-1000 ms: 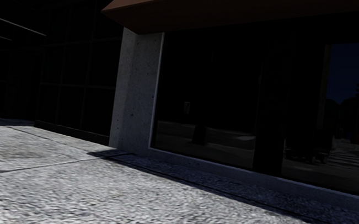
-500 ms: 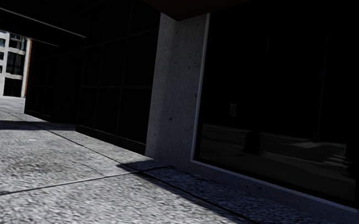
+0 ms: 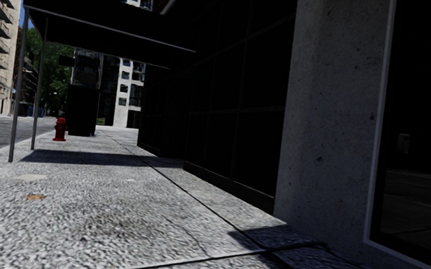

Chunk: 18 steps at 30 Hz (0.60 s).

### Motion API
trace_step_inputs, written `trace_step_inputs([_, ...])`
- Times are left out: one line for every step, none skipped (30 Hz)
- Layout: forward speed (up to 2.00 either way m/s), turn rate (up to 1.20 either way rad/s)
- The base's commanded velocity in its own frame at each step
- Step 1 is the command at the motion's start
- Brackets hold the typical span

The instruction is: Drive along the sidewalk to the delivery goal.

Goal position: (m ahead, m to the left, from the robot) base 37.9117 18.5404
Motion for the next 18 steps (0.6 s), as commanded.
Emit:
trace_step_inputs([1.59,0.83])
trace_step_inputs([1.59,0.83])
trace_step_inputs([1.59,0.83])
trace_step_inputs([1.59,0.83])
trace_step_inputs([1.59,0.83])
trace_step_inputs([1.59,0.83])
trace_step_inputs([1.59,0.83])
trace_step_inputs([1.59,0.83])
trace_step_inputs([1.59,0.83])
trace_step_inputs([1.59,0.74])
trace_step_inputs([1.59,0.51])
trace_step_inputs([1.59,0.51])
trace_step_inputs([1.59,0.01])
trace_step_inputs([1.61,0.00])
trace_step_inputs([1.62,0.00])
trace_step_inputs([1.62,0.00])
trace_step_inputs([1.63,0.00])
trace_step_inputs([1.63,0.00])
